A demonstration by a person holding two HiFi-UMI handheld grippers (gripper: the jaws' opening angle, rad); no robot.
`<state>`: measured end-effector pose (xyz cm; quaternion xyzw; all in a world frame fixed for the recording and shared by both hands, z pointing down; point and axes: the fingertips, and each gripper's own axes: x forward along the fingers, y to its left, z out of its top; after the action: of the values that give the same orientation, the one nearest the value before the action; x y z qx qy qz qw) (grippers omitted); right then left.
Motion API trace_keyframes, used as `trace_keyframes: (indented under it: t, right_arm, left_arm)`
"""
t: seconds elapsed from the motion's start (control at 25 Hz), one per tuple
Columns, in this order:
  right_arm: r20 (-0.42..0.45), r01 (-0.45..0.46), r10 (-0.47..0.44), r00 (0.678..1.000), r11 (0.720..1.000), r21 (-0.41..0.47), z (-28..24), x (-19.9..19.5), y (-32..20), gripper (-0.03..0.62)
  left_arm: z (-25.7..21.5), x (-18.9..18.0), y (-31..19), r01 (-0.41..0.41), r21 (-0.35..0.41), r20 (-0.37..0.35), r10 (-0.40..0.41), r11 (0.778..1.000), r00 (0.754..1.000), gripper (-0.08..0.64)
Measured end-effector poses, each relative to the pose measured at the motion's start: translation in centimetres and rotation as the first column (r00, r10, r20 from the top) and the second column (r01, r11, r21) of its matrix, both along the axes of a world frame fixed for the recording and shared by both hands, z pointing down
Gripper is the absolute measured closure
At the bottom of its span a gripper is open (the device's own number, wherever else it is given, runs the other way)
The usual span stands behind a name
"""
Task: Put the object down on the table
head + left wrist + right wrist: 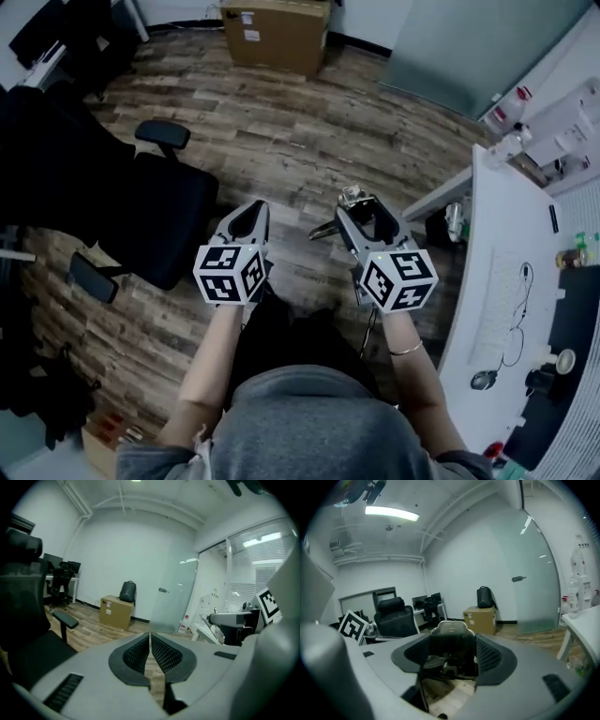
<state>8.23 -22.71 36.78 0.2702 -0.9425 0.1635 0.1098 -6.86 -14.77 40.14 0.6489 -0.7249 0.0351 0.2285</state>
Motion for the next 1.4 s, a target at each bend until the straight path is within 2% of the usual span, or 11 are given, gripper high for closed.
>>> trace_keyframes:
  t: [0.12,0.2,0.44,0.6,0.84,1.0,1.24,1.4]
  right_arm:
    - [-0.022,0.118,-0.118,0.993,0.993,-0.012,1.0,-6.3,2.1,0.302]
    - [-0.034,0.206,-0.206,0.978,0.978,-0.017,1.5,-10.4,3.6,0.302]
    - [-0.064,0.428,-0.428,0.901,0.904,-0.019,2.8,-20.1,7.3,0.302]
    - [-0.06,0.553,-0.554,0.831,0.833,-0.023,3.6,-25.6,10.4,0.302]
    - [-0.076,0.705,-0.706,0.704,0.708,-0.035,5.5,-31.9,16.4,0.302]
    - [-0.122,0.774,-0.772,0.624,0.632,-0.043,8.0,-35.5,19.5,0.302]
    - [-0.181,0.816,-0.811,0.557,0.575,-0.061,12.5,-39.6,22.3,0.302]
    - [-0.227,0.833,-0.823,0.521,0.548,-0.076,15.8,-42.8,23.7,0.302]
  left_arm:
    - [0.7,-5.3,3.7,0.123,-0.01,-0.012,-0.123,0.992,0.992,0.529]
    - [1.3,-8.6,6.4,0.211,-0.024,-0.018,-0.211,0.977,0.977,0.529]
    - [2.3,-14.8,12.8,0.423,-0.045,-0.01,-0.424,0.905,0.906,0.529]
    - [2.6,-17.6,17.4,0.551,-0.042,-0.004,-0.552,0.833,0.834,0.529]
    - [4.3,-19.6,25.2,0.714,-0.08,-0.002,-0.716,0.696,0.698,0.529]
    - [5.9,-20.4,29.2,0.788,-0.107,-0.01,-0.793,0.606,0.609,0.529]
    - [8.9,-21.1,32.6,0.837,-0.148,-0.022,-0.848,0.527,0.53,0.529]
    - [10.8,-22.1,33.7,0.85,-0.173,-0.036,-0.866,0.497,0.499,0.529]
